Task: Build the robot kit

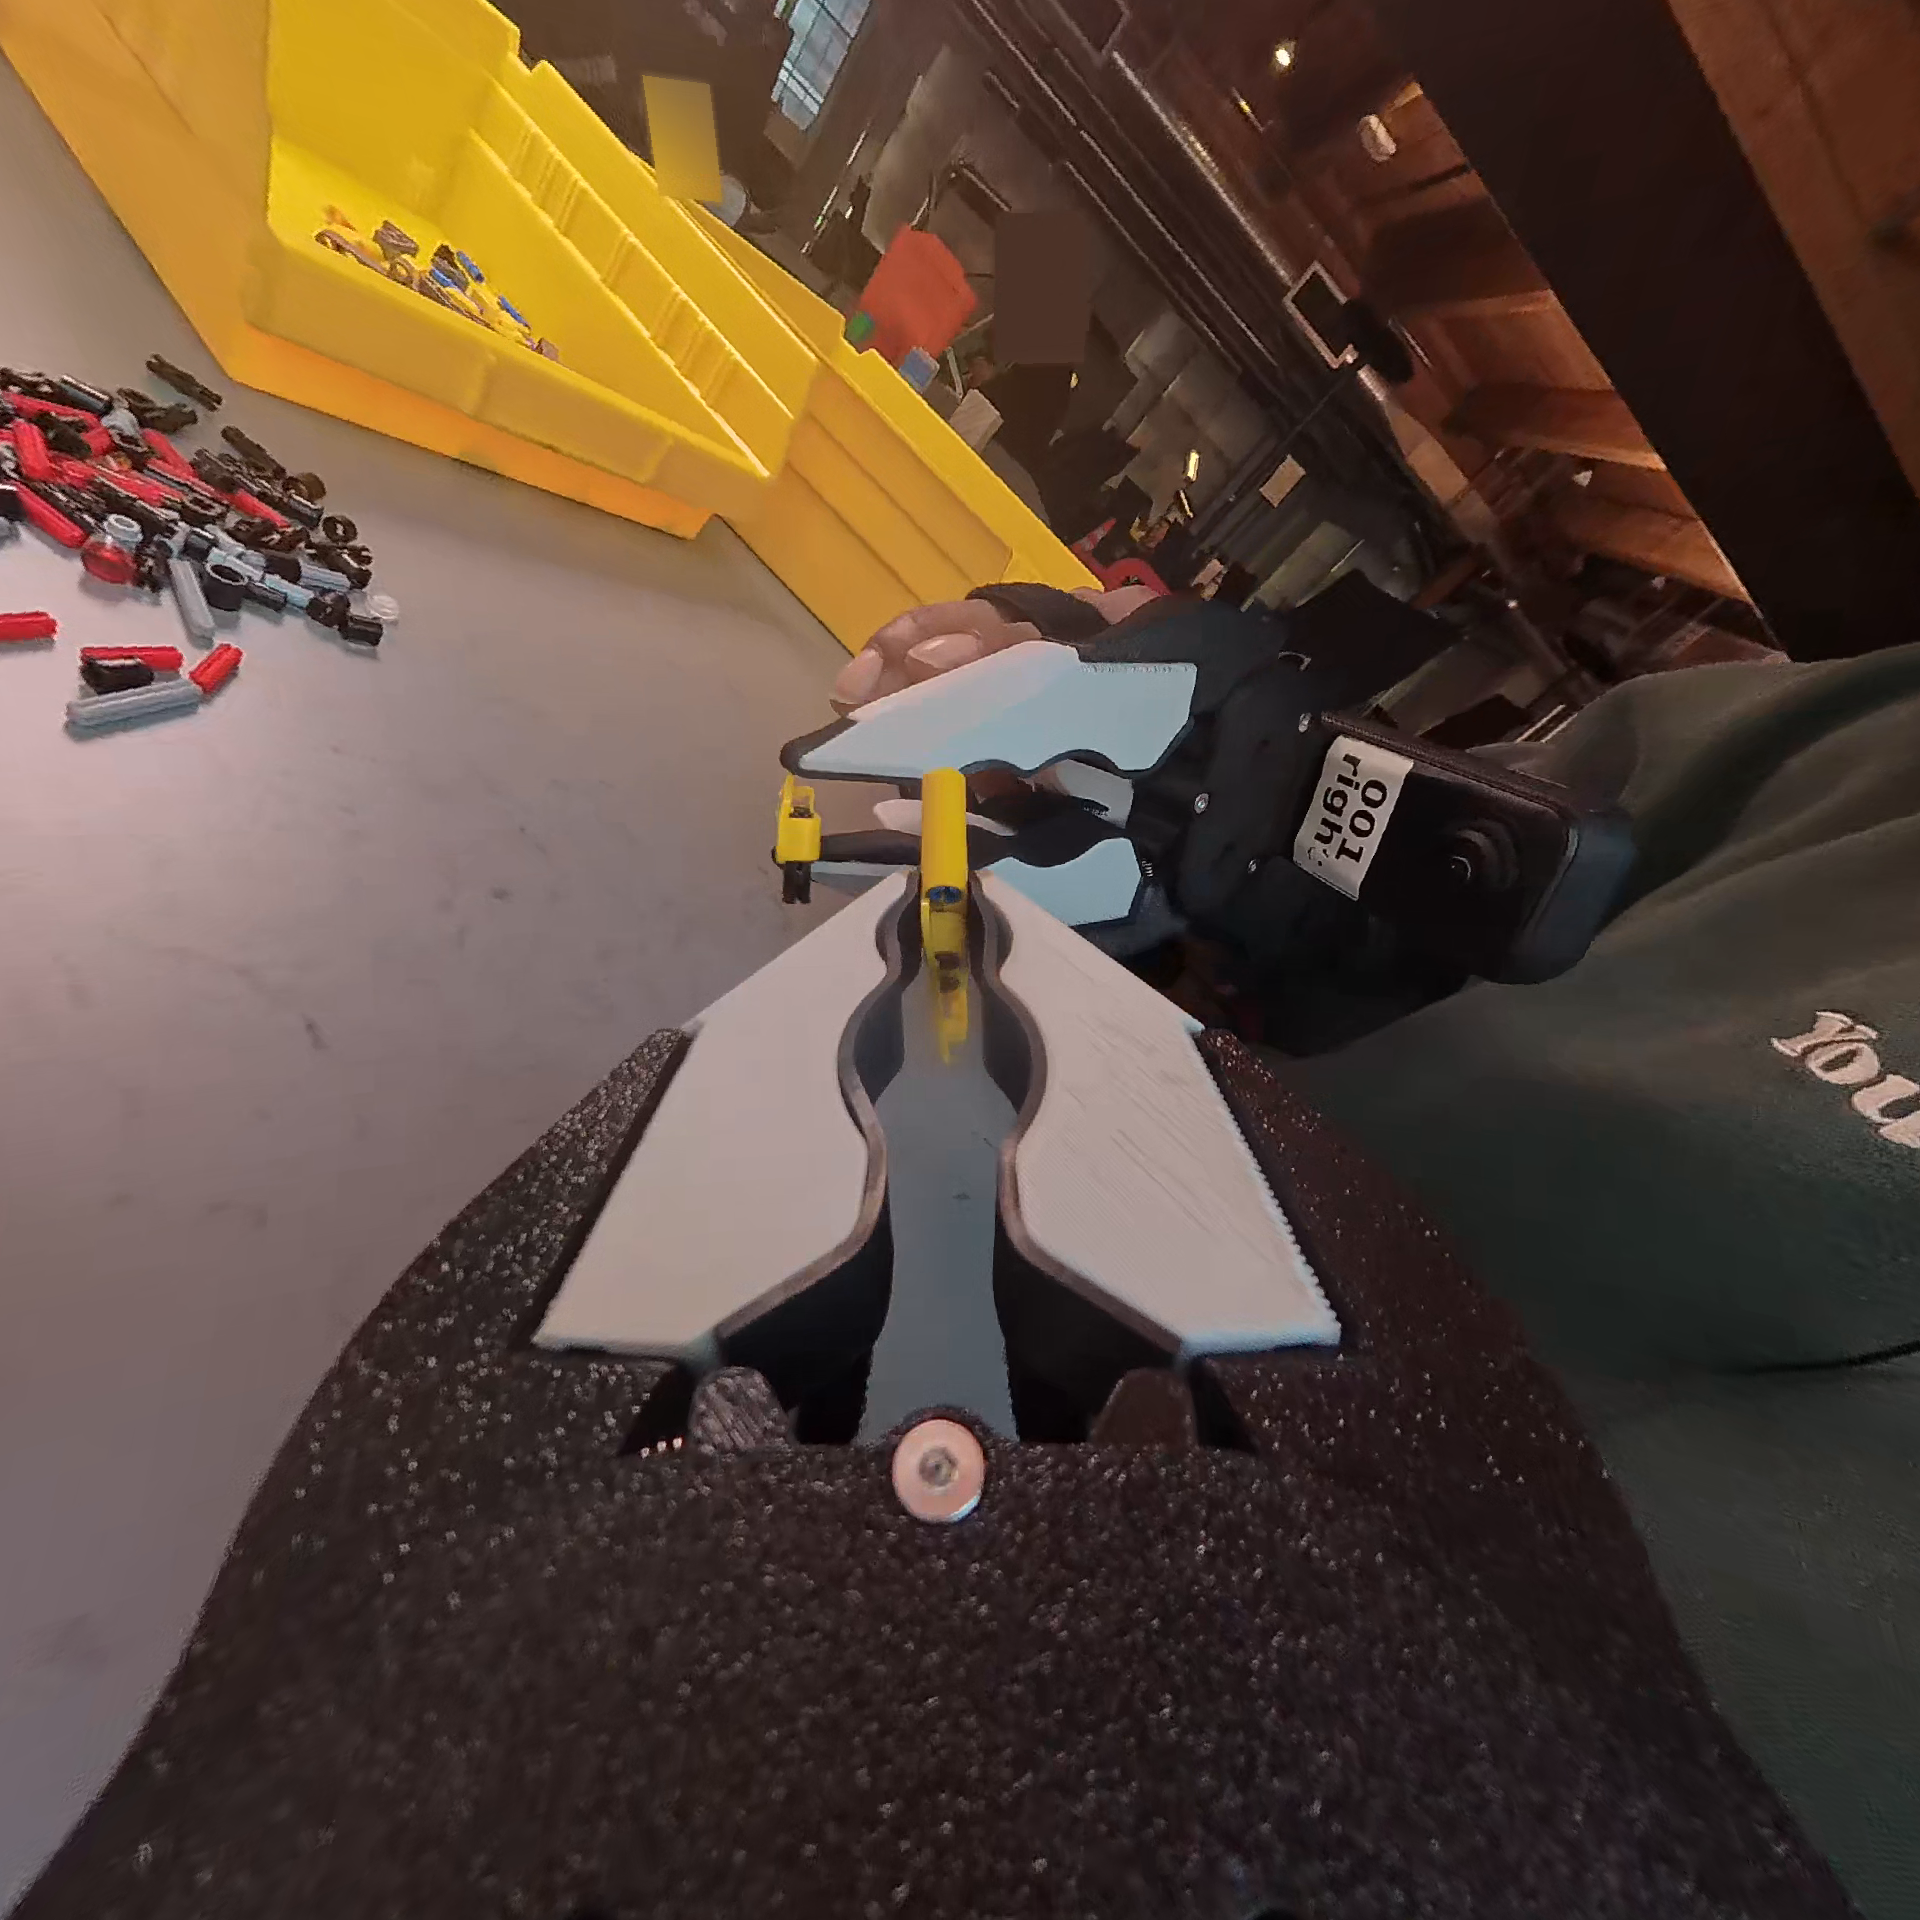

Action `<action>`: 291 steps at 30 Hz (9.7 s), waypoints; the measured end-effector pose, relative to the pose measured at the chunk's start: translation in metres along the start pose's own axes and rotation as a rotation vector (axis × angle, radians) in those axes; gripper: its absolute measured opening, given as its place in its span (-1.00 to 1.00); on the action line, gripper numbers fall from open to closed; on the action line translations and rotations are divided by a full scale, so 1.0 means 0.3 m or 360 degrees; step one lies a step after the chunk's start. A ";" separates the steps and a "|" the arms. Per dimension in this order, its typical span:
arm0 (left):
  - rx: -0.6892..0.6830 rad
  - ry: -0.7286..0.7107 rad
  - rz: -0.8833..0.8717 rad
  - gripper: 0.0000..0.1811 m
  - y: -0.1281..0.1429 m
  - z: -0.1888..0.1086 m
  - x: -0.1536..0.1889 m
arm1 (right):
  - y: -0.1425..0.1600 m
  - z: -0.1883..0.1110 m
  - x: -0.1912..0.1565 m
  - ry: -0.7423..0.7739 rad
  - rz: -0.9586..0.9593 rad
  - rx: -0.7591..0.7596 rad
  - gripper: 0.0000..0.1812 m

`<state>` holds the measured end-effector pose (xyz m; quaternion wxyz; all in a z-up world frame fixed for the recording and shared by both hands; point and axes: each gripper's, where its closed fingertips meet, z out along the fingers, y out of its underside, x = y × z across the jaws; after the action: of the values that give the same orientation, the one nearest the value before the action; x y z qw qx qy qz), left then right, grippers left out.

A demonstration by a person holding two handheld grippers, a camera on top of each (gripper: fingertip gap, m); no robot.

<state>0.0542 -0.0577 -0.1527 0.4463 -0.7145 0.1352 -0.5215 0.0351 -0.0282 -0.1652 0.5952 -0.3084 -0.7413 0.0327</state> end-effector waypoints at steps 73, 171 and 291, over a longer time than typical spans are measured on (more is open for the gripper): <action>0.0247 0.0202 -0.0896 -0.94 0.012 0.038 -0.023 | -0.032 -0.117 0.034 -0.1538 0.1523 -0.0199 -0.67; 0.0288 0.0290 -0.0156 -0.94 -0.077 -0.033 0.069 | -0.118 -0.116 0.042 -0.1414 0.2203 0.0269 -0.93; 0.0004 0.0257 0.0171 -0.93 -0.007 -0.007 0.144 | -0.141 -0.199 0.076 -0.1518 0.1955 0.0326 -0.93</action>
<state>0.0699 -0.0861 -0.1240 0.4621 -0.6614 0.2082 -0.5528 0.0689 -0.0701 -0.1108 0.1135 -0.5594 -0.6068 0.5532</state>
